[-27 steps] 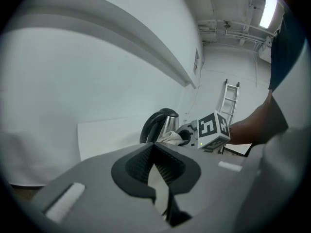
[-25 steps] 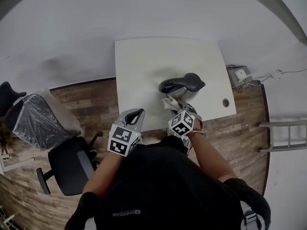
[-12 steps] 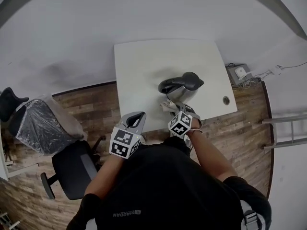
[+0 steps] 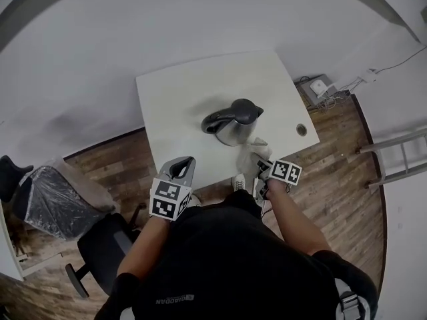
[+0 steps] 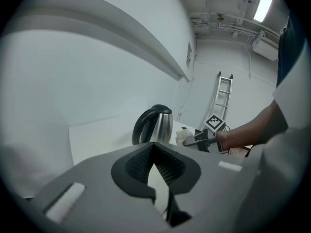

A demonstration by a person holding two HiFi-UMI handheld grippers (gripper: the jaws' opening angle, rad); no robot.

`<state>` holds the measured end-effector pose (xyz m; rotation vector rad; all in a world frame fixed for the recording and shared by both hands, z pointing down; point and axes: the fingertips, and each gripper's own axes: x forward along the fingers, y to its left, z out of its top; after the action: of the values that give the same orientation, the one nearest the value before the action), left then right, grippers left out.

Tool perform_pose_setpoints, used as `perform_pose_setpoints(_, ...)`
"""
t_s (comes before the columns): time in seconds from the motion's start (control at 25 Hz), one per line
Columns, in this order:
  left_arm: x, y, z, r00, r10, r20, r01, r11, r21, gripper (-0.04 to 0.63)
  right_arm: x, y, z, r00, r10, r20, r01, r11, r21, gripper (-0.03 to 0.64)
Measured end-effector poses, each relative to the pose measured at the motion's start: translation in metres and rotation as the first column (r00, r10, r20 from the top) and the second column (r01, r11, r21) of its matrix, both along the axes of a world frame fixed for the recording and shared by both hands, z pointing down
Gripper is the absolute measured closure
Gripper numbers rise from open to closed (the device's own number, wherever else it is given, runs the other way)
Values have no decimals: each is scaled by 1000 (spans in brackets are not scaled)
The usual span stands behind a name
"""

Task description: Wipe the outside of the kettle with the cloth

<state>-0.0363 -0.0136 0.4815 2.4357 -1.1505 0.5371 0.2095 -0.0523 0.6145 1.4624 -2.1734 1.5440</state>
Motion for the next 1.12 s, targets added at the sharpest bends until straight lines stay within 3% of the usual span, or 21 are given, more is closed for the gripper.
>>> perform_pose_setpoints(0.04, 0, 2, -1, 1000, -5, 1, 5, 1000, -1, 588, 14, -8, 12, 988, 121, 95, -116, 992, -58, 525)
perform_pose_setpoints(0.12, 3, 6, 0, 1000, -2, 9, 2, 1000, -6, 588, 28, -18, 28, 944, 261, 203, -235, 962, -142, 525)
perform_pose_setpoints(0.28, 3, 13, 1, 1000, -9, 14, 9, 1000, -8, 588, 32, -34, 33, 903, 331, 274, -281, 938, -204, 525)
perform_pose_setpoints(0.44, -2, 8, -1, 999, -32, 4, 32, 999, -3, 588, 31, -52, 11, 896, 309, 319, -267, 948, -171, 525)
perform_pose_setpoints(0.64, -3, 2, -3, 999, -37, -1, 37, 999, 8, 588, 27, -61, -23, 913, 252, 321, -231, 968, -103, 525)
perform_pose_setpoints(0.96, 5, 4, -5, 1000, 0, -12, 0, 1000, 16, 588, 13, -66, -87, 947, 154, 280, -171, 985, 36, 525)
perform_pose_setpoints(1.12, 3, 7, -5, 1000, 6, -19, -6, 1000, 18, 588, 4, -69, -119, 974, 87, 211, -115, 985, 125, 526)
